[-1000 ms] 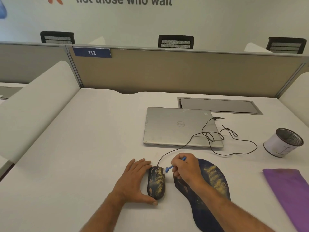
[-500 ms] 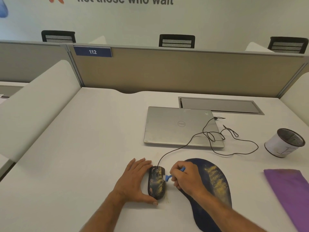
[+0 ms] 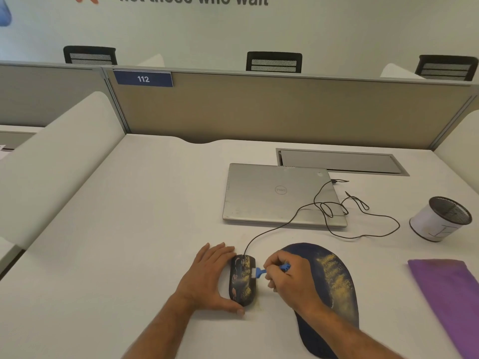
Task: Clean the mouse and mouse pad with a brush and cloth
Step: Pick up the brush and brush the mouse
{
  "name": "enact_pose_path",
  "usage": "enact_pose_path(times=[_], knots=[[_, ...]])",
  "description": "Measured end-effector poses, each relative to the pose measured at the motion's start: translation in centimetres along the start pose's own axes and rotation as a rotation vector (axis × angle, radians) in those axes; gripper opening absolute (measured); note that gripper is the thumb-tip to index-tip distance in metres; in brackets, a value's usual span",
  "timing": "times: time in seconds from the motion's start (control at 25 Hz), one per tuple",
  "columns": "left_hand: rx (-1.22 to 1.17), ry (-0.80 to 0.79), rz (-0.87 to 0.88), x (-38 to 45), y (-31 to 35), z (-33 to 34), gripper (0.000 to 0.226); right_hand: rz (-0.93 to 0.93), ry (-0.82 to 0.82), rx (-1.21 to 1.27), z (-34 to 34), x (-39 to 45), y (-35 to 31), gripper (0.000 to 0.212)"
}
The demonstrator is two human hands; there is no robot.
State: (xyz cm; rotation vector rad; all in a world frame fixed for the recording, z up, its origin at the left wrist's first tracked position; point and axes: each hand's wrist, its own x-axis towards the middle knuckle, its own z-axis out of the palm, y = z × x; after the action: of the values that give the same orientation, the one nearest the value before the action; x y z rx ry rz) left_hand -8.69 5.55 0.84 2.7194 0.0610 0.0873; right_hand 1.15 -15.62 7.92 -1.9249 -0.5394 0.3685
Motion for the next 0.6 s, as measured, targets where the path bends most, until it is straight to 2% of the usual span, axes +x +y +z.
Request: enact_pose_path(times=[0.16,0.32,0.48,0.6], knots=[[-0.01,0.012,0.002,-0.1,-0.1,0.1,0.127,-0.096,-0.121,-0.101,0.4,-0.9,0.5,0.016],[-0.012,0.016,0.006,-0.1,-0.1,0.1,0.127,-0.137,-0.024,-0.071,0.3,-1.1,1.2,0.012],[-0.018,0.009,0.003,-0.1,0.0,0.1,0.127,-0.246,-0.166,-0.136,0.2,-1.8,1.2,0.012],[-0.008,-0.007,0.001,0.0,0.1,0.0,0.126,-0.208,-0.077,-0.078,-0.1,-1.3,1.6,0.013]])
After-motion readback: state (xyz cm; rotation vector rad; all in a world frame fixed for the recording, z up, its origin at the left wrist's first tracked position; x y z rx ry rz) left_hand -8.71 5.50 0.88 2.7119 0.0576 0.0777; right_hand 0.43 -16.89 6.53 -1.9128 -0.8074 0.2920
